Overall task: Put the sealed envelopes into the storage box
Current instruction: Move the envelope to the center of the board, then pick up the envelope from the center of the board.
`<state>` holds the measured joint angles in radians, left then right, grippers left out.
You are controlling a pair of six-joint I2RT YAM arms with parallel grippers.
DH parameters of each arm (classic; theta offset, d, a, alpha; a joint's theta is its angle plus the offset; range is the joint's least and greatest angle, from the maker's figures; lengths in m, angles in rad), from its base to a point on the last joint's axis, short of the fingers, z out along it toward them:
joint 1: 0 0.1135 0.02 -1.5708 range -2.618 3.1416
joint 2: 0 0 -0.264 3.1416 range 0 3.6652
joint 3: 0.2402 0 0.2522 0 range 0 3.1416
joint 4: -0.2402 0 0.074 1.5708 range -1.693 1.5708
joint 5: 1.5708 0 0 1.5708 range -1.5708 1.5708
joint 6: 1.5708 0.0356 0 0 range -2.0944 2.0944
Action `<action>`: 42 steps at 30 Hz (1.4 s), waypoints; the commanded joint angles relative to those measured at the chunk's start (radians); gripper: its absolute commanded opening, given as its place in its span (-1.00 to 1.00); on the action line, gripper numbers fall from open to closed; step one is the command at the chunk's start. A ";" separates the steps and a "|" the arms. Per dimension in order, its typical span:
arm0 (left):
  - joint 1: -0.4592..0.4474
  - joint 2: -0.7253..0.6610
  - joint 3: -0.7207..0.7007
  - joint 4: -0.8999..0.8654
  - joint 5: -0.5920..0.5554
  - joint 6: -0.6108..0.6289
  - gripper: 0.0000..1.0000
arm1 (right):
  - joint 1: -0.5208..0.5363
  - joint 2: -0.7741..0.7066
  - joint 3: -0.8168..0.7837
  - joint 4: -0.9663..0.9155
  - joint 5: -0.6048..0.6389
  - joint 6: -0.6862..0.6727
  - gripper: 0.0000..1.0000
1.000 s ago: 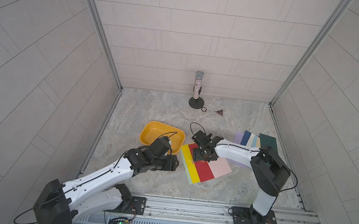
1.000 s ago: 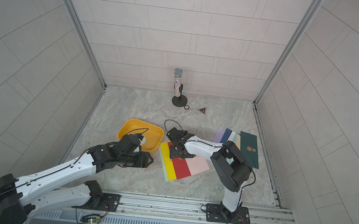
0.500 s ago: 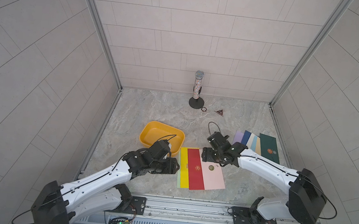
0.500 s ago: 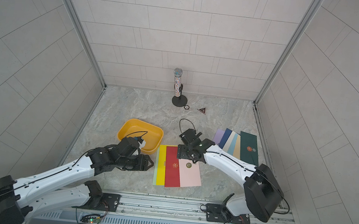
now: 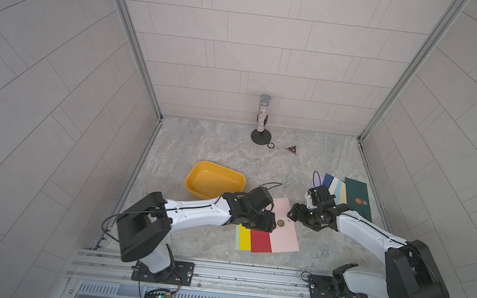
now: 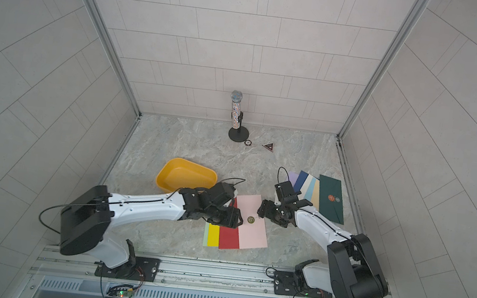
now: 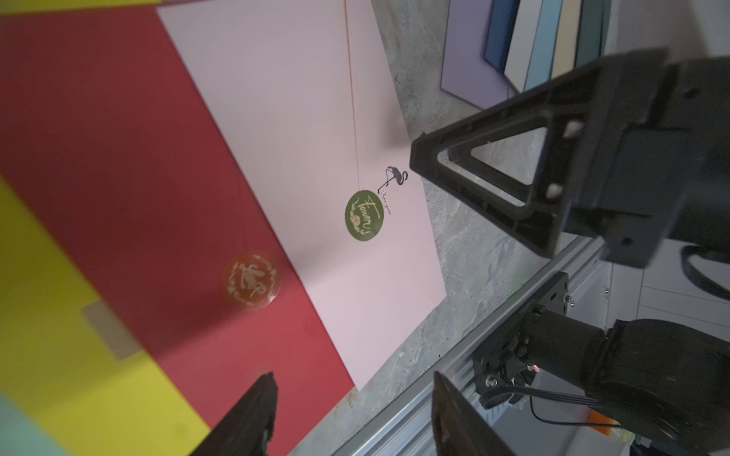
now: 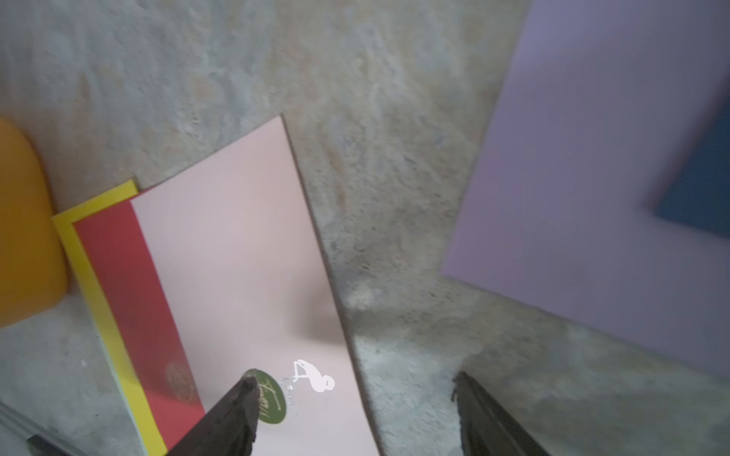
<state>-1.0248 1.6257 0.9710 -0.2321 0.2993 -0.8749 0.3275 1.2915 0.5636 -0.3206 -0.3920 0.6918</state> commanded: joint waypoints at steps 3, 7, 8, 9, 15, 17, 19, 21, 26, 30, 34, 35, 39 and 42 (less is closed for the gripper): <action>-0.009 0.101 0.020 0.043 -0.029 -0.010 0.31 | -0.006 0.052 -0.094 0.091 -0.130 0.005 0.57; -0.010 0.149 0.001 0.066 -0.034 -0.025 0.31 | -0.007 0.063 -0.124 0.130 -0.162 0.009 0.57; -0.009 0.159 -0.009 0.083 -0.034 -0.034 0.31 | -0.007 0.066 -0.128 0.135 -0.169 0.009 0.56; -0.008 0.169 -0.024 0.108 -0.031 -0.044 0.31 | -0.007 0.070 -0.129 0.141 -0.179 0.009 0.56; -0.004 0.209 -0.060 0.197 -0.007 -0.067 0.27 | -0.014 0.060 -0.143 0.178 -0.253 0.025 0.55; -0.002 0.211 -0.065 0.204 -0.007 -0.069 0.26 | -0.020 0.040 -0.144 0.184 -0.280 0.033 0.54; 0.000 0.212 -0.068 0.209 -0.006 -0.071 0.26 | -0.028 0.011 -0.146 0.183 -0.303 0.037 0.54; 0.000 0.213 -0.067 0.210 -0.003 -0.070 0.26 | -0.041 -0.026 -0.147 0.180 -0.324 0.044 0.53; 0.000 0.221 -0.073 0.224 0.003 -0.072 0.25 | -0.061 -0.135 -0.147 0.158 -0.372 0.080 0.48; 0.000 0.227 -0.076 0.235 0.006 -0.072 0.26 | -0.060 -0.217 -0.147 0.139 -0.394 0.111 0.41; 0.000 0.229 -0.082 0.244 0.008 -0.072 0.25 | -0.060 -0.271 -0.152 0.138 -0.411 0.129 0.27; 0.000 0.228 -0.083 0.244 0.009 -0.073 0.25 | -0.060 -0.280 -0.154 0.136 -0.412 0.129 0.19; -0.001 0.219 -0.086 0.251 0.014 -0.072 0.25 | -0.060 -0.297 -0.168 0.125 -0.398 0.112 -0.06; 0.000 0.205 -0.091 0.257 0.014 -0.070 0.25 | -0.059 -0.303 -0.155 0.064 -0.360 0.071 -0.25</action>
<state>-1.0225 1.8027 0.9215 0.0837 0.3302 -0.9508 0.2653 1.0027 0.4076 -0.1917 -0.7715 0.8005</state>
